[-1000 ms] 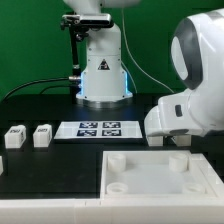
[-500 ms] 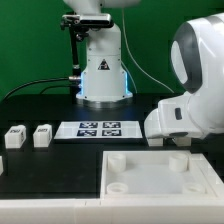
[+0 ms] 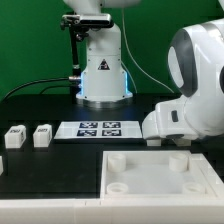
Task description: Assemble one leg
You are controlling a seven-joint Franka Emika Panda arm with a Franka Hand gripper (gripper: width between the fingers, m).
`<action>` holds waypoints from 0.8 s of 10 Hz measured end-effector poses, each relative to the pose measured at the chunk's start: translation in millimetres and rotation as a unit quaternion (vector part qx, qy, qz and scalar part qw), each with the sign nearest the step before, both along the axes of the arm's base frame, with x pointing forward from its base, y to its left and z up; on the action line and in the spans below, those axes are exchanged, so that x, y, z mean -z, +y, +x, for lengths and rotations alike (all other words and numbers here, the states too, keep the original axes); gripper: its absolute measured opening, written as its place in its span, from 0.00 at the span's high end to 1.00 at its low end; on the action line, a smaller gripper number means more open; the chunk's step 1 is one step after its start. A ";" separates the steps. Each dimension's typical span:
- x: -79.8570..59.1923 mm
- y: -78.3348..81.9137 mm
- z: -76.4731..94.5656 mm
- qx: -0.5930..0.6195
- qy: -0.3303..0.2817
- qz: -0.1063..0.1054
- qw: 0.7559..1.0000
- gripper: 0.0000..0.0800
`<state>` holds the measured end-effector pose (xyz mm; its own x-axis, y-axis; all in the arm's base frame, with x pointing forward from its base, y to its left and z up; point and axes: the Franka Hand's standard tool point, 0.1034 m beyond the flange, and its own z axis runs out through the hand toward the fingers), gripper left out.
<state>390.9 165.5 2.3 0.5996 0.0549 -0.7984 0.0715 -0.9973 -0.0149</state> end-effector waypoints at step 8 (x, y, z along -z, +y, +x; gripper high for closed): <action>0.5 0.4 2.6 0.001 -0.005 0.001 1.000 0.64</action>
Offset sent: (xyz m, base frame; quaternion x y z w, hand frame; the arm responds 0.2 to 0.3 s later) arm 0.0021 -0.0003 0.0000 -0.0021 0.0014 -0.0002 1.0000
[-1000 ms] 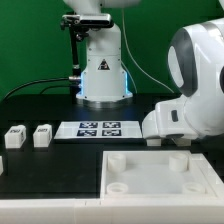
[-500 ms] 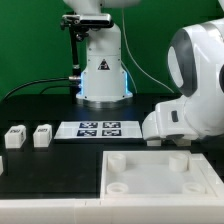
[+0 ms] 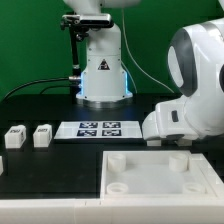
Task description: Assemble one leg
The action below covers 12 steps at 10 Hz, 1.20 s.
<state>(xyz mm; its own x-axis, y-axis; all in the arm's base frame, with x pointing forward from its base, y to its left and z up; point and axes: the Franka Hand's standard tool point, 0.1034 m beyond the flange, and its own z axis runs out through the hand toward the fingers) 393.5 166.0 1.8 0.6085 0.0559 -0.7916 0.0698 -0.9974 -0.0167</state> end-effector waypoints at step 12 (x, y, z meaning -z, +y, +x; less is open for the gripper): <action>-63.7 -14.8 25.3 0.010 -0.022 -0.001 1.000 0.63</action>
Offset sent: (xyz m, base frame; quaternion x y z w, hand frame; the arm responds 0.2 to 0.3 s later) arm 0.0011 -0.0013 0.0174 0.0042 -0.0103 -0.0048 0.9999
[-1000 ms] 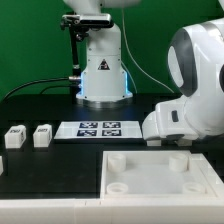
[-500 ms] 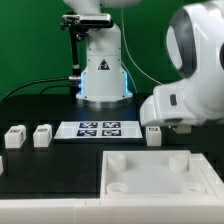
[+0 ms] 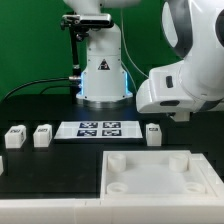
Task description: Assemble one leg
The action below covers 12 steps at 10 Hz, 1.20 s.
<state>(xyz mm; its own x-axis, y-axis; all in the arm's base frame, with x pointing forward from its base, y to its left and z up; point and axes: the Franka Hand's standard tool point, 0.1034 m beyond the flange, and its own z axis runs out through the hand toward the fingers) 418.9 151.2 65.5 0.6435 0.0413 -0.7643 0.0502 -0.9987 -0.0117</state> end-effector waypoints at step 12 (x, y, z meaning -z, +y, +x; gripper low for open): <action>-32.9 -41.2 90.7 -0.055 -0.483 0.089 0.869 0.63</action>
Offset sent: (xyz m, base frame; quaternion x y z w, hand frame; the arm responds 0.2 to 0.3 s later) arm 0.0206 -0.0305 0.0230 -0.0018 0.2628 -0.0932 0.9604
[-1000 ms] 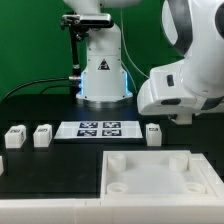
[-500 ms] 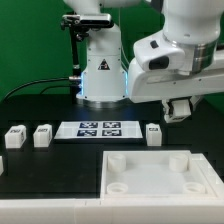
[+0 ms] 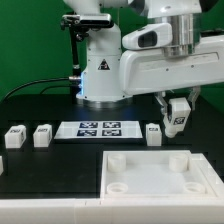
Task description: Assemble one leg
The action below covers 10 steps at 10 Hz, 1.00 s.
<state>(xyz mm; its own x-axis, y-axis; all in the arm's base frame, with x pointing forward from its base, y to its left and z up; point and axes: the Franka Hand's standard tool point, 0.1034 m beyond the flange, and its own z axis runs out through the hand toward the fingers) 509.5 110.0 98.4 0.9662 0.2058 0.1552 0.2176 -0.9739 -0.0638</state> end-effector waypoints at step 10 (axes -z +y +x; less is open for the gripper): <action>-33.0 -6.7 103.6 -0.029 -0.116 0.010 0.993 0.63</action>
Offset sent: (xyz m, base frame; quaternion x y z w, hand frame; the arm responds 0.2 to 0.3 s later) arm 0.0611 0.0137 0.0323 0.0252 0.0357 -0.0248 0.9987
